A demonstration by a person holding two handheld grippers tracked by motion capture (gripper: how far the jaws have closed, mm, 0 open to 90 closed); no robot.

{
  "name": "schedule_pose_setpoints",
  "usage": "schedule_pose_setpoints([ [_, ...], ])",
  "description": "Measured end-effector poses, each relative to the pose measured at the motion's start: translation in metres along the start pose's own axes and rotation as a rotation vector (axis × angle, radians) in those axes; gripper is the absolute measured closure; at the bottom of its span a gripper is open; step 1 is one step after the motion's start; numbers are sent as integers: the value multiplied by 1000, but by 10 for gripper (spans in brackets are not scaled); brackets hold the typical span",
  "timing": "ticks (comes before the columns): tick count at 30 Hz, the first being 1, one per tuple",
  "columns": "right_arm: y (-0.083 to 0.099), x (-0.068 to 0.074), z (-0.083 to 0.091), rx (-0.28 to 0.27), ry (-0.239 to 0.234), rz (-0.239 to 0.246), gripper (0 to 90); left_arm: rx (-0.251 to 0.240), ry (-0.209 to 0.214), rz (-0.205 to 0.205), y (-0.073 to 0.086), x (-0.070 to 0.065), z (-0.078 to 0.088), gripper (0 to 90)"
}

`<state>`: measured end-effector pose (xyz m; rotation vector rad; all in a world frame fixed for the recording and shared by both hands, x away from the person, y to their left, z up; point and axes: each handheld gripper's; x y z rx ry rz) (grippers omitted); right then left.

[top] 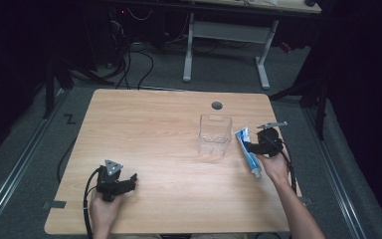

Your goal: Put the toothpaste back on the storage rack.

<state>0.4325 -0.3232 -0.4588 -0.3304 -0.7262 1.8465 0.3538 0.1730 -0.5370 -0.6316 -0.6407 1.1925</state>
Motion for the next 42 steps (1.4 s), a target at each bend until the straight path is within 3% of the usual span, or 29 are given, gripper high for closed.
schedule_pose_setpoints([
  [5,-5,3,-7,6,1,9,444,0,1,0,0,0,0,226],
  [11,-13,7,-26,65,7,33,463,0,1,0,0,0,0,225],
  [18,-19,9,-42,104,9,25,480,0,1,0,0,0,0,225],
  [23,-21,9,-54,154,55,37,513,0,1,0,0,0,0,226],
  [27,-21,5,-57,168,93,46,552,0,2,0,0,0,0,225],
  [37,-23,-4,-58,188,67,11,573,0,3,-4,0,0,0,223],
  [40,-30,-7,-59,242,65,-8,589,0,3,-4,0,0,0,223],
  [42,-31,-8,-61,239,67,-1,593,0,3,-4,0,0,0,223],
])
Point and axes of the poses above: each handheld gripper's, and its own axes: z roughly backward along the jaws, y roughly out of its underside, x roughly to its left, and after that the axes turned 11 degrees about -y, right-handed
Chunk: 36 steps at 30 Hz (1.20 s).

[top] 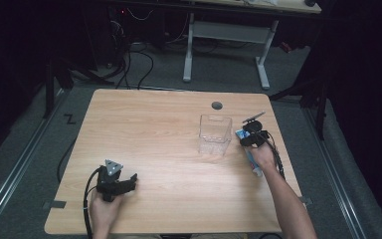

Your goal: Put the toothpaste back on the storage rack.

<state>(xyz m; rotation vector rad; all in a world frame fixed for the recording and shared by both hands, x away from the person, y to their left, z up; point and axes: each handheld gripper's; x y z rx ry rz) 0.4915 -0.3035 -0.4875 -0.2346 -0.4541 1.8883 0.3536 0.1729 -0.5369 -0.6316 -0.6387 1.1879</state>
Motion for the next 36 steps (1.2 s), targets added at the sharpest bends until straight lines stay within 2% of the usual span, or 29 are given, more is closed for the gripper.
schedule_pose_setpoints([
  [7,-1,-8,-1,11,-26,-53,610,-1,-1,-1,0,0,0,223],
  [9,0,-10,-5,27,-9,-56,607,0,-1,-1,0,0,0,223],
  [13,0,-11,-6,32,-8,-51,629,0,-1,0,0,0,0,224],
  [19,1,-14,-4,26,-14,-68,678,0,0,1,0,0,0,224],
  [21,1,-13,1,23,-13,-60,712,0,0,0,0,0,0,224],
  [26,6,-16,12,19,-34,-50,723,0,1,1,0,0,0,225],
  [31,13,-23,41,-54,-69,-44,727,0,0,1,0,0,0,225],
  [33,15,-23,51,-87,-86,-39,727,0,0,1,0,0,0,225],
  [35,16,-23,55,-95,-89,-34,729,0,-1,1,0,0,0,225],
  [36,19,-22,64,-125,-103,-22,733,-1,-1,2,0,0,0,226],
])
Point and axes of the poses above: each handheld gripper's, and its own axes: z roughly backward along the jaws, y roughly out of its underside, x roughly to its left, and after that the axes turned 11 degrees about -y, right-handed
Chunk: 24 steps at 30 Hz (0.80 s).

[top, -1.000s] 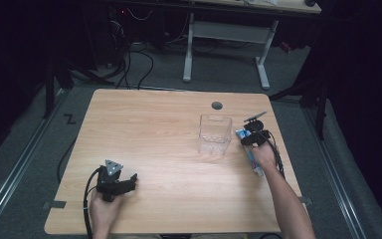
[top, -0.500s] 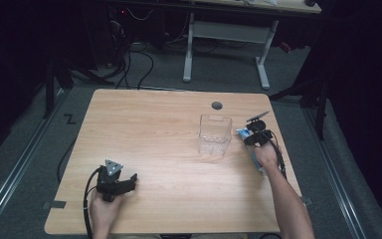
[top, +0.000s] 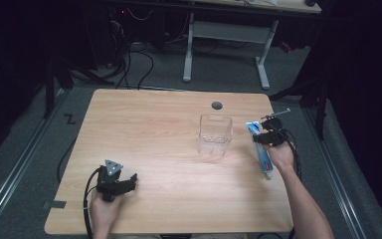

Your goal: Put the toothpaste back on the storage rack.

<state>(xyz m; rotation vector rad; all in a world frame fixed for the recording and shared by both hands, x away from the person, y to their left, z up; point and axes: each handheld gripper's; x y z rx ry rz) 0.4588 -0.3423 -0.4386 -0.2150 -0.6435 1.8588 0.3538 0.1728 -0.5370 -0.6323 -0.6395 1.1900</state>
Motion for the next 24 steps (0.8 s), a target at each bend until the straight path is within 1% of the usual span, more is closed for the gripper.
schedule_pose_setpoints([
  [2,0,0,1,-7,-4,2,734,0,0,0,0,0,0,226],
  [3,2,2,7,-24,-16,17,739,0,0,0,0,0,0,226],
  [4,2,3,8,-31,-17,29,741,0,0,0,0,0,0,226],
  [5,2,3,8,-31,-17,29,741,0,0,0,0,0,0,226],
  [6,3,5,11,-43,-23,45,744,0,0,0,0,0,0,226],
  [9,3,7,13,-49,-32,53,746,0,0,0,0,0,0,226],
  [10,4,9,16,-60,-44,60,748,0,0,0,0,0,0,227],
  [13,4,10,22,-86,-59,64,750,0,0,0,0,0,0,227],
  [16,5,11,25,-99,-70,62,752,0,0,0,0,0,0,226],
  [19,8,12,32,-116,-92,71,755,0,0,0,0,0,0,226],
  [24,10,15,40,-135,-112,84,758,0,-1,0,0,0,0,226],
])
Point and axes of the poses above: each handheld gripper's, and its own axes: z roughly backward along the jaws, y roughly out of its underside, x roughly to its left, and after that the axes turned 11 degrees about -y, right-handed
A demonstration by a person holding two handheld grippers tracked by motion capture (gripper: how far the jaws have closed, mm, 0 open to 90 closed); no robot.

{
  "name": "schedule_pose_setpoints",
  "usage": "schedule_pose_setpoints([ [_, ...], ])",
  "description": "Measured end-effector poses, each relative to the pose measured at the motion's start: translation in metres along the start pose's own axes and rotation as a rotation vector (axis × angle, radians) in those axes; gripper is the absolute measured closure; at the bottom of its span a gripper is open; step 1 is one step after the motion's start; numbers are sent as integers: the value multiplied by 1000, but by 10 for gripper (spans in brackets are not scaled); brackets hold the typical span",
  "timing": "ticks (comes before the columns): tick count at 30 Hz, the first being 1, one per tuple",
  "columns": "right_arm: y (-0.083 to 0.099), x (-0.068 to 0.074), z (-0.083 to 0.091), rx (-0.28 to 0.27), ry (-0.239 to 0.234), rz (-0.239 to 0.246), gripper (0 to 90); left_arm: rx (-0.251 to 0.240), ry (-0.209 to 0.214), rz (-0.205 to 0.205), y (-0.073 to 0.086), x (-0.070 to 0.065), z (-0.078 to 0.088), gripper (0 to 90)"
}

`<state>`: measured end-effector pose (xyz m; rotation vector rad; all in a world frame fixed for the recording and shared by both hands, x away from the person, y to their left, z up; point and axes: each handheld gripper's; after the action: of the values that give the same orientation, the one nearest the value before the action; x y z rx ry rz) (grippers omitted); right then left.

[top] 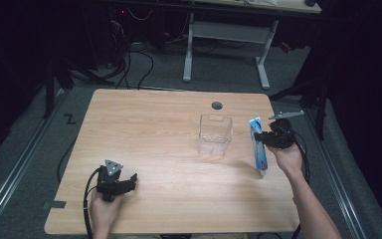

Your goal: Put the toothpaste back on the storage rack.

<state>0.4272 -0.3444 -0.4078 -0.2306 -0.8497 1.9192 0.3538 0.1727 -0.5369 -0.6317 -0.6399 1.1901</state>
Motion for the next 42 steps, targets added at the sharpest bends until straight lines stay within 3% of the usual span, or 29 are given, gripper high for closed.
schedule_pose_setpoints([
  [18,-1,14,25,-101,-64,47,762,0,0,0,0,0,0,226],
  [28,-12,31,41,-164,-135,88,764,0,0,1,0,0,0,226],
  [42,-28,49,53,-207,-165,139,765,0,0,0,0,0,0,226],
])
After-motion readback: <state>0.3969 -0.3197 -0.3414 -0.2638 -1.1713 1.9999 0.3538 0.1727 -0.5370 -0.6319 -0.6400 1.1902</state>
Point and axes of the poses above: each handheld gripper's, and its own axes: z roughly backward along the jaws, y roughly out of its underside, x roughly to its left, and after that the axes turned 11 degrees about -y, right-handed
